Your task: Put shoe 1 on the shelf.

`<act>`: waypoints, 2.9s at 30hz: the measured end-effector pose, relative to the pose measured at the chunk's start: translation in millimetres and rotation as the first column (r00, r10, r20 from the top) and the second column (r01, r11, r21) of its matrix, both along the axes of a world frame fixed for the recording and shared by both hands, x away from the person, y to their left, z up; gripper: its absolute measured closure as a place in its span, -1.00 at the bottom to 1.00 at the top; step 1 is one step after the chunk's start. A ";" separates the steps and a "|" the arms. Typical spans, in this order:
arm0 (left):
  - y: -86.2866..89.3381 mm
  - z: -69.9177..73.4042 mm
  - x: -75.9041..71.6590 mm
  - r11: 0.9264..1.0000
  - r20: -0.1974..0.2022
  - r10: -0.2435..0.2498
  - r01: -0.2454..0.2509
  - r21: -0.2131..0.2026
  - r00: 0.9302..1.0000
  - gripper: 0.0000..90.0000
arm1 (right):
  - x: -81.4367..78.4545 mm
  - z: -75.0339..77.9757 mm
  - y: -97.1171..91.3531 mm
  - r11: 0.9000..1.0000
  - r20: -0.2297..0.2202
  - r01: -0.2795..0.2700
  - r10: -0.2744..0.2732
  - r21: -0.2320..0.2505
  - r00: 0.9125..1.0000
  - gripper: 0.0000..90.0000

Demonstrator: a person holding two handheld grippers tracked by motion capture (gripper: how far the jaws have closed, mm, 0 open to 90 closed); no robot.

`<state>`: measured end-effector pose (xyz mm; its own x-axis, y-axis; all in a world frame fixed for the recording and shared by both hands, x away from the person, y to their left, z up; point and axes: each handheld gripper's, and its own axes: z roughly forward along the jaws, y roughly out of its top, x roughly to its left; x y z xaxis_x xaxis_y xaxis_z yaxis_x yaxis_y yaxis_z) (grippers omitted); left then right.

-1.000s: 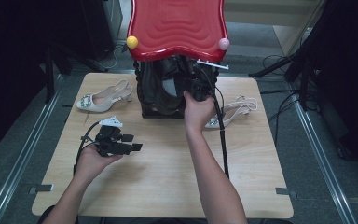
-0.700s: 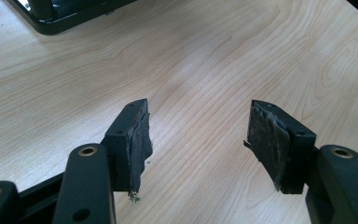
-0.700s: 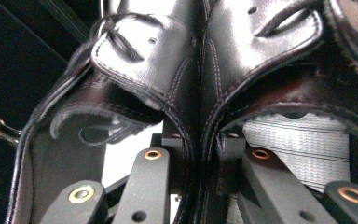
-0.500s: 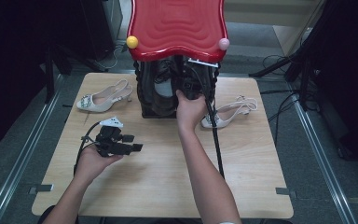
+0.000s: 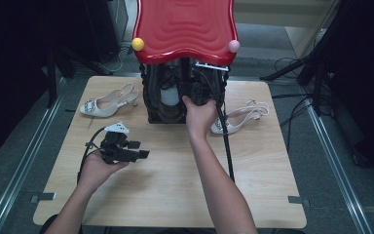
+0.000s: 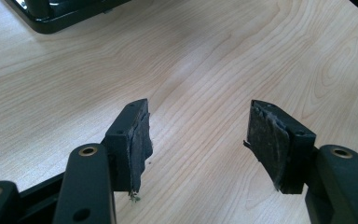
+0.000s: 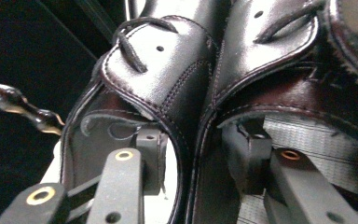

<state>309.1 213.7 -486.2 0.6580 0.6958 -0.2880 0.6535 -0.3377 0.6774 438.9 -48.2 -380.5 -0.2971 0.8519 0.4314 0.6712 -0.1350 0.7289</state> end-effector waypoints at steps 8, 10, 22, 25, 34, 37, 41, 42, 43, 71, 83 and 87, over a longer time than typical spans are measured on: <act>0.7 0.2 0.4 1.000 -0.003 0.002 -0.002 0.002 1.000 -0.13 | -10.0 4.8 -9.3 0.997 0.076 -0.073 0.075 -0.028 0.994 0.32; 0.8 0.4 0.1 1.000 -0.001 0.001 -0.001 -0.002 1.000 -0.13 | -14.7 6.5 -12.6 0.996 0.086 -0.086 0.088 -0.027 0.992 0.32; -1.0 0.1 0.7 1.000 -0.006 0.000 0.000 0.003 1.000 -0.13 | -48.6 6.1 -41.5 0.983 0.103 -0.181 0.183 -0.027 0.978 0.32; -1.3 -0.1 1.0 1.000 -0.005 -0.003 0.003 0.007 1.000 -0.13 | -55.9 7.1 -48.7 0.975 0.106 -0.220 0.218 0.005 0.970 0.35; -1.7 -0.2 0.9 1.000 -0.002 0.001 -0.001 0.014 1.000 -0.13 | -76.8 7.3 -62.9 0.955 0.105 -0.295 0.294 -0.005 0.950 0.54; -2.0 -0.3 0.9 1.000 -0.002 0.002 -0.002 0.016 1.000 -0.13 | -81.2 1.6 -66.3 0.951 0.094 -0.309 0.308 -0.013 0.947 0.63; -2.4 -0.4 0.8 1.000 -0.002 0.003 -0.003 0.021 1.000 -0.13 | -84.6 -9.6 -69.5 0.945 0.069 -0.325 0.326 -0.021 0.943 0.84; -2.5 -0.6 0.9 1.000 -0.004 0.001 -0.001 0.020 1.000 -0.13 | -85.5 -12.4 -69.8 0.946 0.062 -0.324 0.325 -0.028 0.944 0.95; -2.7 -0.9 1.0 1.000 -0.003 0.001 -0.001 0.022 1.000 -0.13 | -86.9 -15.2 -69.9 0.946 0.065 -0.320 0.322 -0.048 0.944 0.99; -4.0 -2.1 1.3 0.999 -0.003 -0.011 0.011 0.041 1.000 -0.13 | -56.6 -31.5 -67.5 0.959 0.037 -0.269 0.273 -0.084 0.961 1.00; -4.5 -2.4 1.3 0.999 -0.006 -0.015 0.015 0.041 1.000 -0.13 | -40.8 -24.6 -75.0 0.971 0.044 -0.213 0.218 -0.107 0.975 1.00; -4.5 -2.4 1.3 0.999 -0.006 -0.015 0.015 0.041 1.000 -0.13 | -36.3 -23.7 -79.4 0.976 0.041 -0.197 0.201 -0.097 0.979 1.00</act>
<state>310.4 209.2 -488.6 0.6671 0.6970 -0.2631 0.6517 -0.3749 0.6593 402.6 -127.6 -404.2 -0.4837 0.8088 0.3344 0.6404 0.0666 0.7651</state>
